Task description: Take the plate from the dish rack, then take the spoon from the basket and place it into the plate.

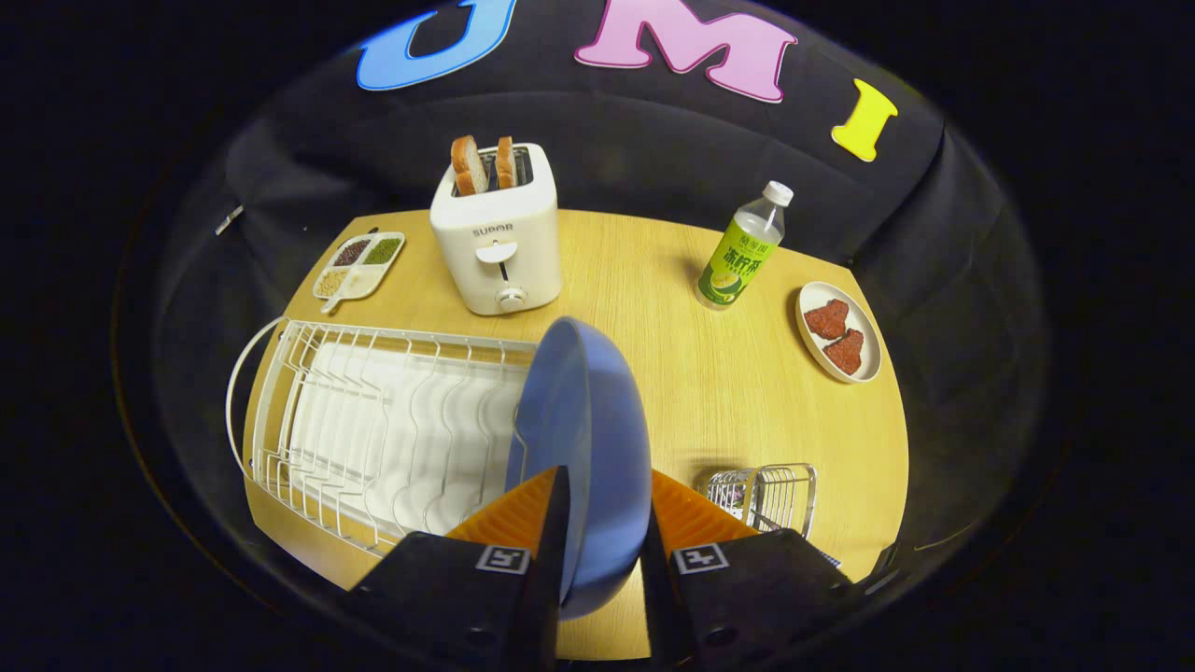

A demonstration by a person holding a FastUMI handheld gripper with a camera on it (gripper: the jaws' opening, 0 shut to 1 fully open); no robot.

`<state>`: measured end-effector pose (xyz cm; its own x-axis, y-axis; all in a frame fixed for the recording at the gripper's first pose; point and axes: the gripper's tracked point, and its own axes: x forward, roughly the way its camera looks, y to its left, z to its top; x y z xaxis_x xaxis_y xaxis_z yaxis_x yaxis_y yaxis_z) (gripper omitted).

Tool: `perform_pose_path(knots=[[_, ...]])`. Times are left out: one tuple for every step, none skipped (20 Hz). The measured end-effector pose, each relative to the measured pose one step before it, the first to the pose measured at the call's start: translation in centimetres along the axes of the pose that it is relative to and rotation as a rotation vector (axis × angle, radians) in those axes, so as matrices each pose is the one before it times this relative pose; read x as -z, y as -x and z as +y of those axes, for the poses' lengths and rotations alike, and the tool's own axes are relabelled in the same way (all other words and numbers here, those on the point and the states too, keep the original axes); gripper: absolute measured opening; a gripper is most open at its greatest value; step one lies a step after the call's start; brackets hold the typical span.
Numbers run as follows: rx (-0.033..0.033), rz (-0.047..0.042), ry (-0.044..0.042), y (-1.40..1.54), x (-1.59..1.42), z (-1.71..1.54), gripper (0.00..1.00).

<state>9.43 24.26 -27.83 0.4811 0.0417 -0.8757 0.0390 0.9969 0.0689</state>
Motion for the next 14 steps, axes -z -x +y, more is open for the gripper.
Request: perform_pose_path(knots=[[0.00229,-0.00694,-0.02366,0.075,-0.351,0.005,0.36],[0.00505,-0.00781,-0.01002,-0.186,-0.386,0.065,0.34],[0.00432,-0.01680,-0.00655,0.208,-0.543,-0.120,0.31],[0.00502,-0.02949,-0.00069,0.300,-0.917,-0.165,0.30],[0.00805,-0.01655,0.00901,0.464,-0.641,-0.122,0.29],[0.00891,-0.01044,0.00477,0.350,-0.194,-0.138,0.28],[0.00798,-0.01007,0.00879,0.243,-0.161,-0.013,0.28],[0.01206,-0.00464,0.00649,0.057,0.146,-0.055,0.28],[0.01412,-0.00797,-0.00329,-0.041,-0.050,-0.136,0.28],[0.01205,0.00429,0.00073,-0.125,0.048,0.063,0.28],[0.01200,0.00131,0.00790,-0.119,-0.132,0.090,0.28],[0.01917,0.00822,0.01724,-0.097,-0.126,-0.099,0.28],[0.01464,0.00289,0.01403,0.147,-0.320,0.189,0.28],[0.02155,-0.00559,0.02736,0.209,-0.487,0.085,0.28]])
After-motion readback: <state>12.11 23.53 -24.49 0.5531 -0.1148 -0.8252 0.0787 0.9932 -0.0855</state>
